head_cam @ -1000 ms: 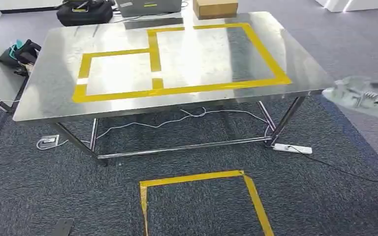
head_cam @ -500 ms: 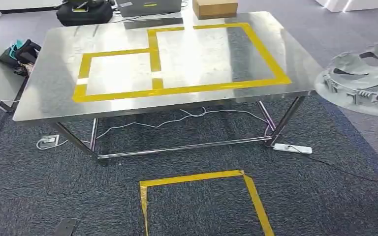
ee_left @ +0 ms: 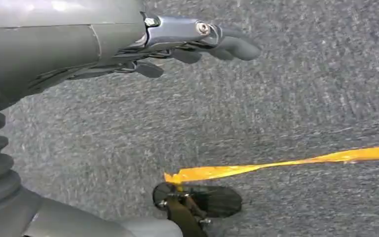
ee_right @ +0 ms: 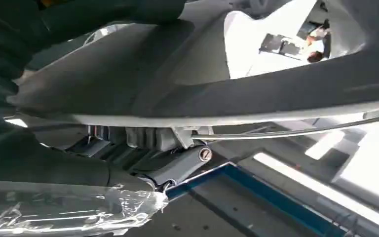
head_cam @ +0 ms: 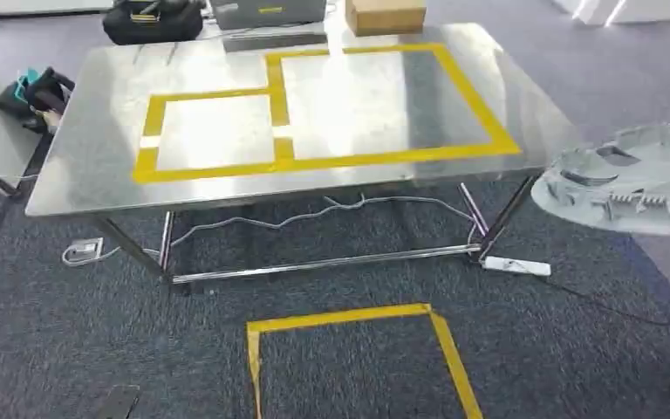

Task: Take the parts from the cabinet and place them on the table.

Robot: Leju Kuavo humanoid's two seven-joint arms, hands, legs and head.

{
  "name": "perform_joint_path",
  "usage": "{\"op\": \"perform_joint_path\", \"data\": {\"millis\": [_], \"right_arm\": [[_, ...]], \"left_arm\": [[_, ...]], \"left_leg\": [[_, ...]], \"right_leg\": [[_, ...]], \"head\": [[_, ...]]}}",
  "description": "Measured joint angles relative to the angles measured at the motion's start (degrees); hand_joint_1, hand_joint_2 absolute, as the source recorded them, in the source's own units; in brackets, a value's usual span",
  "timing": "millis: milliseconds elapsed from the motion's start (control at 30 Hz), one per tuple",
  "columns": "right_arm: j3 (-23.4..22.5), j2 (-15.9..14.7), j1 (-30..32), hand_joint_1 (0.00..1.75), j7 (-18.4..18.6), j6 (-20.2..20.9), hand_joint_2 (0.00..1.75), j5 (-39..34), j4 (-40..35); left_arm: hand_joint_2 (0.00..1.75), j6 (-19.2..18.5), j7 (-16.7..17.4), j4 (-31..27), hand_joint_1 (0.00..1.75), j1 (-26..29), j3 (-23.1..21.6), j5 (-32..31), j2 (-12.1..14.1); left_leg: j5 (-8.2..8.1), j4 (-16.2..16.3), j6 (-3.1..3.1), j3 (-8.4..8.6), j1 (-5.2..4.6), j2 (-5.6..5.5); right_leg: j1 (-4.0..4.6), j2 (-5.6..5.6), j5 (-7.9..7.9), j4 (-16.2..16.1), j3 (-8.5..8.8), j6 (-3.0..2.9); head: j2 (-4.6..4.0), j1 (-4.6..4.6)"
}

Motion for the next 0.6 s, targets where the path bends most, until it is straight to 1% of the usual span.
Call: {"op": "perform_joint_path", "data": {"millis": [33, 67, 100, 133, 167, 200, 233, 267, 300, 333, 367, 400, 433, 467, 500, 533, 567, 600], "right_arm": [[0.0, 0.0, 0.3, 1.75, 0.1, -0.2, 1.75, 0.0, 0.0], [0.0, 0.0, 0.6, 1.75, 0.1, -0.2, 1.75, 0.0, 0.0], [0.0, 0.0, 0.9, 1.75, 0.1, -0.2, 1.75, 0.1, 0.0], [0.0, 0.0, 1.1, 1.75, 0.1, -0.2, 1.75, 0.0, 0.0], [0.0, 0.0, 1.3, 1.75, 0.1, -0.2, 1.75, 0.0, 0.0], [0.0, 0.0, 1.4, 1.75, 0.1, -0.2, 1.75, 0.0, 0.0], [0.0, 0.1, 1.6, 1.75, 0.1, -0.2, 1.75, 0.0, 0.0], [0.0, 0.6, 1.6, 1.75, 0.2, -0.3, 1.75, 0.1, 0.0], [-0.2, 0.6, 1.9, 1.75, 0.4, -0.5, 1.75, 0.1, -0.1], [-0.4, 0.6, 2.6, 1.75, 0.4, -0.6, 1.75, 0.2, -0.1], [-0.6, 0.7, 3.0, 1.75, 0.4, -0.7, 1.75, 0.3, -0.1], [-0.7, 0.7, 3.2, 1.75, 0.4, -0.7, 1.75, 0.5, -0.1], [-1.0, 0.7, 3.6, 1.75, 0.4, -0.8, 1.75, 0.6, -0.2], [-1.4, 0.7, 4.0, 1.75, 0.5, -0.9, 1.75, 0.7, -0.2], [-1.8, 0.7, 4.0, 1.75, 0.6, -1.0, 1.75, 0.8, -0.3], [-2.3, 0.7, 4.1, 1.75, 0.6, -1.3, 1.75, 0.8, -0.3], [-2.5, 0.7, 4.1, 1.75, 0.6, -1.4, 1.75, 0.9, -0.3], [-2.5, 0.7, 4.2, 1.75, 0.6, -1.4, 1.75, 0.9, -0.3]], "left_arm": [[1.75, 0.0, 0.0, 0.0, 0.0, 0.0, 0.0, 0.0, -0.1], [1.75, 0.0, 0.0, 0.0, 0.0, 0.0, 0.0, -0.1, -0.1], [1.75, 0.1, 0.1, 0.0, 0.0, 0.0, 0.0, -0.1, -0.2], [1.75, 0.1, 0.1, 0.0, 0.0, 0.1, 0.0, -0.1, -0.3], [1.75, 0.1, 0.1, 0.0, 0.0, 0.1, 0.0, -0.1, -0.4], [1.75, 0.1, 0.1, 0.0, 0.0, 0.1, 0.0, -0.1, -0.5], [1.75, 0.1, 0.1, 0.0, 0.0, 0.1, 0.0, -0.1, -0.3], [1.75, 0.2, 0.1, 0.0, 0.0, 0.0, 0.0, -0.2, 0.5], [1.75, 0.2, 0.1, 0.0, 0.0, 0.0, 0.0, -0.3, 0.1], [1.75, 0.2, 0.1, 0.0, 0.0, 0.1, 0.0, -0.3, 0.1], [1.75, 0.2, 0.1, 0.0, 0.0, 0.1, -0.1, -0.3, 0.1], [1.75, 0.2, 0.1, 0.0, 0.0, 0.1, -0.1, -0.3, 0.2], [1.75, 0.2, 0.1, 0.0, 0.0, 0.1, -0.1, -0.4, 0.2], [1.75, 0.2, 0.1, 0.0, 0.0, 0.0, -0.1, -0.4, 0.1], [1.75, 0.2, 0.1, 0.0, 0.0, -0.1, -0.1, -0.4, 0.1], [1.75, 0.2, 0.1, 0.0, 0.0, -0.1, -0.1, -0.5, 0.0], [1.75, 0.2, 0.1, 0.0, 0.0, -0.1, -0.1, -0.5, 0.0], [1.75, 0.2, 0.1, 0.0, 0.0, 0.0, -0.1, -0.5, 0.0]], "left_leg": [[-0.14, 0.0, 0.06, 0.09, 0.01, 0.01], [-0.28, 0.1, -0.04, 0.12, 0.07, 0.01], [-0.46, 0.1, -0.29, 0.25, 0.23, 0.01], [-0.66, 0.2, -0.58, 0.44, 0.47, -0.03], [-1.02, 0.5, -1.07, 0.62, 0.88, -0.14], [-1.5, 1.1, -1.56, 0.65, 1.33, -0.25], [-2.35, 2.2, -2.39, 0.5, 1.28, -0.31], [-2.95, 2.9, -2.94, 0.05, 1.04, -0.45], [-3.06, 3.1, -2.97, -0.09, 0.88, -0.49], [-3.06, 3.0, -2.96, 0.01, 0.81, -0.53], [-3.06, 3.0, -2.98, -0.01, 0.8, -0.56], [-3.38, 3.1, -3.37, -0.02, 0.99, -0.55], [-3.96, 3.9, -3.68, -0.19, 1.04, 0.03], [-5.56, 6.7, -3.8, -1.61, 0.99, 0.45], [-7.46, 10.8, -3.83, -3.74, 1.0, 0.56], [-9.51, 16.1, -3.76, -6.69, 1.0, 0.57], [-10.61, 20.2, -3.57, -9.15, 0.98, 0.56], [-10.36, 21.8, -3.31, -10.49, 0.93, 0.56]], "right_leg": [[-0.28, -0.02, -1.95, 5.0, -2.75, 0.31], [-0.41, -0.02, -2.8, 8.4, -4.8, 0.6], [-0.57, -0.03, -2.16, 9.1, -5.61, 0.91], [-0.76, -0.06, -0.36, 7.2, -5.0, 1.24], [-1.1, -0.08, 2.68, 2.5, -2.9, 1.75], [-1.46, -0.13, 5.28, -2.6, -0.4, 2.28], [-2.05, -0.06, 6.14, -7.4, 1.86, 3.44], [-1.83, 0.89, 5.31, -6.7, 2.44, 3.08], [-1.89, 0.98, 5.16, -6.3, 2.1, 1.25], [-1.96, 0.95, 5.01, -6.1, 1.84, 0.82], [-1.87, 0.97, 4.77, -5.8, 1.63, 0.47], [-1.93, 0.99, 4.52, -5.5, 1.62, -0.05], [-1.85, 0.95, 4.45, -5.6, 1.79, -0.49], [-1.8, 0.84, 4.3, -5.6, 1.97, -0.76], [-1.76, 0.8, 4.23, -5.6, 1.99, -0.9], [-1.65, 0.75, 4.09, -5.6, 2.03, -1.1], [-1.5, 0.72, 3.94, -5.6, 2.13, -1.29], [-1.29, 0.72, 3.76, -5.6, 2.31, -1.51]], "head": [[0.0, 0.0], [0.0, -0.02], [0.0, 0.02], [0.0, -0.02], [0.0, 0.02], [0.0, 0.0], [0.0, 0.15], [0.0, 0.63], [0.0, 0.39], [0.0, -0.13], [0.0, -0.31], [0.0, -0.33], [0.0, -0.41], [0.0, -0.57], [0.0, -0.5], [0.0, -0.57], [0.0, -0.59], [0.02, -0.61]]}}
